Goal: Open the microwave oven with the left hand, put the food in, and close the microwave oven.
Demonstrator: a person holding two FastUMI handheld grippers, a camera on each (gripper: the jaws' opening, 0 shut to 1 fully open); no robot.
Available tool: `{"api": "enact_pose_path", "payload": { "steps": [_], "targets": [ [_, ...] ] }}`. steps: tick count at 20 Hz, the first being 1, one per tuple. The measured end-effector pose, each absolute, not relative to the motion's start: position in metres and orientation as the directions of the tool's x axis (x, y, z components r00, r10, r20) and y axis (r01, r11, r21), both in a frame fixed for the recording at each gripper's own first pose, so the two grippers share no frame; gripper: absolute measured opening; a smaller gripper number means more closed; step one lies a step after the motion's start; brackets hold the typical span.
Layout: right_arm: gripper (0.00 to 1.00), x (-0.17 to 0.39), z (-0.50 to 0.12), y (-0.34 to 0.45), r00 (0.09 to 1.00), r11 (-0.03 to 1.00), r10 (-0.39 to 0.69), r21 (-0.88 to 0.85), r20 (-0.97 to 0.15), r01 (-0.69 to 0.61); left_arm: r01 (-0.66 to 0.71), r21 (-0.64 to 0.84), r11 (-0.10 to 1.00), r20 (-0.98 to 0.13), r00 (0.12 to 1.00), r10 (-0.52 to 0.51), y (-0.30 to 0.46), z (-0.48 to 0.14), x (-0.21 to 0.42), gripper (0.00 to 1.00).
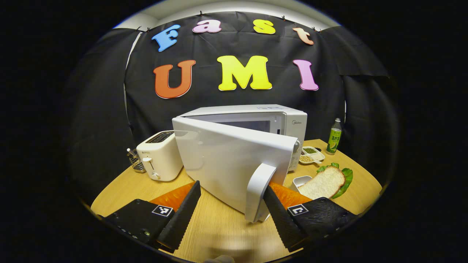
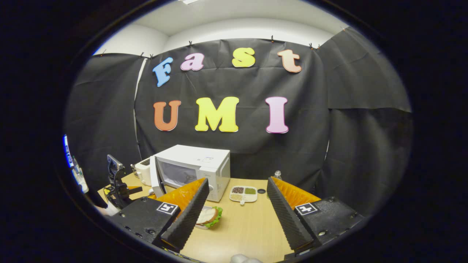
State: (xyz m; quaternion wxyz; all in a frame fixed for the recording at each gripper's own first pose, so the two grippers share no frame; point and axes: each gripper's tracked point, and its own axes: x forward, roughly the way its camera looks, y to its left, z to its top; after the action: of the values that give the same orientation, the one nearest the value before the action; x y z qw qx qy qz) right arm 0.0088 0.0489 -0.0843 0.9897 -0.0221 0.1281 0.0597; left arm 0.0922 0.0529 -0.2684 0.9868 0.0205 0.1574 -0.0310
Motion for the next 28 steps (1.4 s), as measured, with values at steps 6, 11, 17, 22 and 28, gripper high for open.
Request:
{"api": "enact_pose_path", "payload": {
  "steps": [6,11,17,22,28],
  "targets": [
    [0.96,0.005,-0.108,0.080,0.941,0.983,0.171,-0.015,-0.293,-0.183,-0.003,0.065,0.998,-0.332,0.943,0.024,0.111,-0.270,0.055,0.97],
    [0.96,0.006,-0.125,0.104,0.924,0.975,0.210,0.003,-0.320,-0.221,-0.110,0.105,0.988,-0.350,0.926,0.140,0.182,-0.272,0.020,0.97],
    [0.96,0.011,-0.141,0.116,0.908,0.968,0.236,0.006,-0.345,-0.249,-0.229,0.112,0.967,-0.366,0.895,0.254,0.251,-0.272,-0.009,0.97],
    [1.00,0.025,-0.176,0.113,0.878,0.964,0.254,0.032,-0.407,-0.264,-0.256,0.126,0.958,-0.344,0.895,0.284,0.265,-0.258,-0.031,0.97],
    [0.94,0.062,-0.257,0.101,0.789,0.958,0.285,0.140,-0.544,-0.250,-0.179,0.087,0.980,-0.320,0.927,0.197,0.217,-0.235,-0.040,0.97]
  ]
}}
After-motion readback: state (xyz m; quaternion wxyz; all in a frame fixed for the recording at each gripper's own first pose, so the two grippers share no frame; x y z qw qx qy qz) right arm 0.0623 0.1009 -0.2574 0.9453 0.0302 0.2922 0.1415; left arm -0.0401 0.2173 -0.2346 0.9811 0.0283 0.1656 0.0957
